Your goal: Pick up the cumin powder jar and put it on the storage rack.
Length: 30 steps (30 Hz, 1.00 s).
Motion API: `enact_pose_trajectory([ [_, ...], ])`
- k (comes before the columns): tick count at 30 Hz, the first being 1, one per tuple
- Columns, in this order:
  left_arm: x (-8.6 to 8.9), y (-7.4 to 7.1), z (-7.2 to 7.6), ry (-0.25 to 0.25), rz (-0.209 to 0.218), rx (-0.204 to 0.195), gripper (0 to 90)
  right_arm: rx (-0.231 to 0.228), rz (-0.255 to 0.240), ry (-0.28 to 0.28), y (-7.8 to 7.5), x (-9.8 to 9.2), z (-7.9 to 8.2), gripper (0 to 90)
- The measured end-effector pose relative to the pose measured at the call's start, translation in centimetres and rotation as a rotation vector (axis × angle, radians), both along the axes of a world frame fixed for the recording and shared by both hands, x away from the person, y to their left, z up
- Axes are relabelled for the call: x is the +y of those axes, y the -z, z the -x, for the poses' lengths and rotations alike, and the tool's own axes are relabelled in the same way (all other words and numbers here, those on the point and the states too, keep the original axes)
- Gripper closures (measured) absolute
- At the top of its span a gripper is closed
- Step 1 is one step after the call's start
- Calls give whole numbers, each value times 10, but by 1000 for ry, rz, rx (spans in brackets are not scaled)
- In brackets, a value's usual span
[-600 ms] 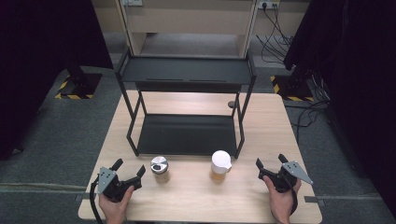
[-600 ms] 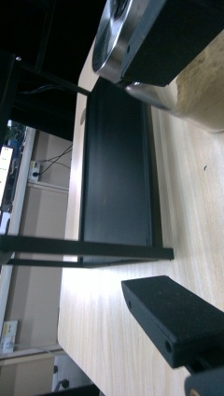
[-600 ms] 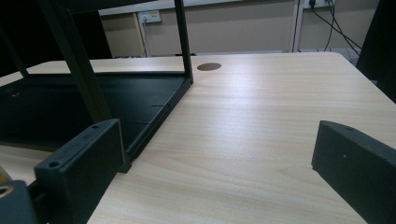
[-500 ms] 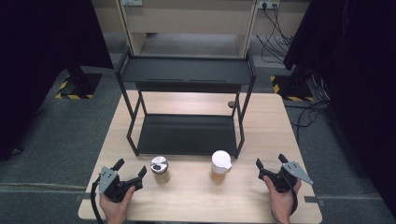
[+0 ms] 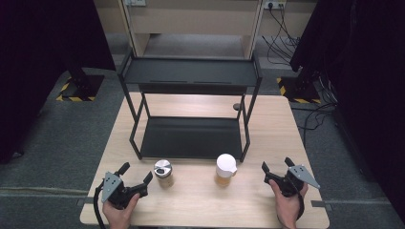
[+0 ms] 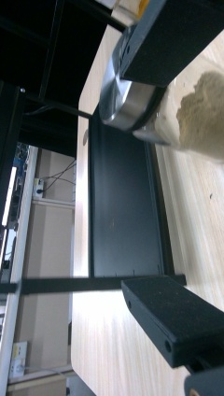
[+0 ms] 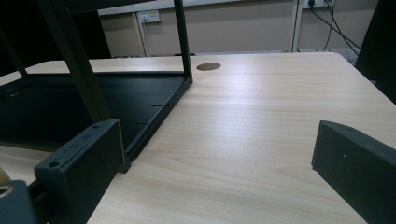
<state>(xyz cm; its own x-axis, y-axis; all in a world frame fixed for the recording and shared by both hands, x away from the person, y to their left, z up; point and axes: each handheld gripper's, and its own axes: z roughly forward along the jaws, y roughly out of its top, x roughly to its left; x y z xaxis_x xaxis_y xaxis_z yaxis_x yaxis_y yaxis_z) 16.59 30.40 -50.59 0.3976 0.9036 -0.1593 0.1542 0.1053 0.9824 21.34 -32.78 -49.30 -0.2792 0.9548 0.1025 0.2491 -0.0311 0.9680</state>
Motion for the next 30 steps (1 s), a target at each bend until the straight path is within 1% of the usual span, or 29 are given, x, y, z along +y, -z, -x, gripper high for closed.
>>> enact_pose_trajectory([
  [4, -4, -1, -2, 34, -2, 6, 13, 1, 1, 0, 0, 0, 0, 25],
  [7, -8, -1, -3, 54, -9, 3, 13, 2, 1, 0, 0, 0, 0, 25],
  [11, -11, -2, -2, 74, -14, 0, 13, 4, 0, 0, -1, 0, 0, 25],
  [14, -16, -2, -3, 89, -12, 1, 13, 3, 4, -1, -1, 0, 0, 25],
  [16, -20, -3, -4, 95, -19, 0, 13, 3, 4, 0, -1, 1, 0, 25],
  [18, -25, -3, -7, 106, -15, 12, 14, 3, 4, 0, -1, 1, -1, 26],
  [21, -32, -5, -10, 111, -34, 26, 23, 3, 3, 0, -1, 1, -1, 25],
  [24, -36, -6, -13, 113, -42, 39, 29, 1, 3, 0, 0, 1, 0, 25],
  [25, -38, -8, -14, 110, -51, 49, 29, 2, 2, 0, 0, 0, -1, 25],
  [26, -38, -8, -14, 110, -51, 49, 31, 2, 2, 0, 0, 0, -1, 25],
  [29, -41, -10, -17, 97, -75, 74, 33, 1, 2, -1, 0, 1, -1, 25],
  [30, -41, -10, -18, 95, -76, 77, 34, 1, 4, -1, 0, 1, -1, 26],
])
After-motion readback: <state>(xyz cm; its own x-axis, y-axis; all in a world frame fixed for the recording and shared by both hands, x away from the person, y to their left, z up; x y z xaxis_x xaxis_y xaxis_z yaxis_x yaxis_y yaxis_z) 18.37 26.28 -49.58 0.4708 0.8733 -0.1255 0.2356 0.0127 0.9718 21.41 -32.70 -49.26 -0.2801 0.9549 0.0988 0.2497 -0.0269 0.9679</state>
